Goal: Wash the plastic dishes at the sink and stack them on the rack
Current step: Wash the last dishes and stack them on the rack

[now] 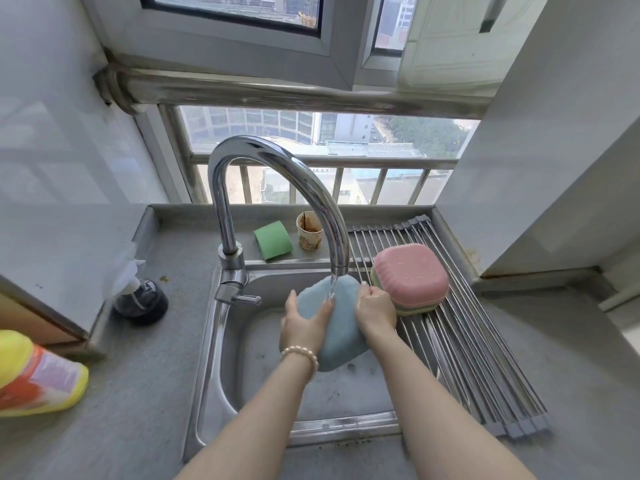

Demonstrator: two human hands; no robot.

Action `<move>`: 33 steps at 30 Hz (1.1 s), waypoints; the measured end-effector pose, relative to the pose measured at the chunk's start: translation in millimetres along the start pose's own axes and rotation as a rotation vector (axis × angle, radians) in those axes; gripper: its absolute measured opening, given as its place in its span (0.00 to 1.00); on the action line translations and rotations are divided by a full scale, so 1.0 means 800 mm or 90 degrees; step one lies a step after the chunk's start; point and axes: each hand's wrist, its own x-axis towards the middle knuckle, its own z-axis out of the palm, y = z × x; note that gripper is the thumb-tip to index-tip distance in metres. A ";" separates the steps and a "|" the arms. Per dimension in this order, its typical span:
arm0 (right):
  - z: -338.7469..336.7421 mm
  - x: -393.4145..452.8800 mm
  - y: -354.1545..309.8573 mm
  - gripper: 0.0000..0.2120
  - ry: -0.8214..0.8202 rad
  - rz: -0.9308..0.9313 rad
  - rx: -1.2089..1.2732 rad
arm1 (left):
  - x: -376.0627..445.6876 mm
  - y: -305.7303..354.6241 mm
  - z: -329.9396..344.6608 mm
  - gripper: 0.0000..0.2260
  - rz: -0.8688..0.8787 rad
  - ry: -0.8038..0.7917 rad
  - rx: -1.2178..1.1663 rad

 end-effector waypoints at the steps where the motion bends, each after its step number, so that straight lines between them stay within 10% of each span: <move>1: 0.000 0.004 -0.002 0.20 -0.014 -0.019 0.006 | 0.006 0.001 -0.004 0.38 -0.045 0.000 -0.086; 10: 0.031 -0.027 -0.034 0.12 0.090 -0.001 0.122 | 0.017 0.015 -0.028 0.22 -0.290 0.189 -0.422; 15: 0.070 -0.073 -0.031 0.29 0.096 0.015 0.250 | 0.013 0.035 -0.036 0.21 -0.286 0.232 -0.448; 19: 0.071 -0.047 -0.026 0.20 0.083 0.093 0.361 | 0.016 0.031 -0.040 0.24 -0.277 0.197 -0.444; 24: 0.047 -0.002 -0.001 0.24 0.056 0.108 0.454 | 0.006 0.027 -0.051 0.17 -0.387 -0.106 -0.520; 28: 0.010 0.000 0.000 0.28 0.020 -0.136 0.318 | 0.008 0.006 -0.056 0.22 -0.450 -0.315 -0.325; 33: -0.003 -0.029 0.004 0.29 -0.006 -0.510 0.018 | 0.021 0.006 -0.063 0.30 -0.494 -0.425 -0.494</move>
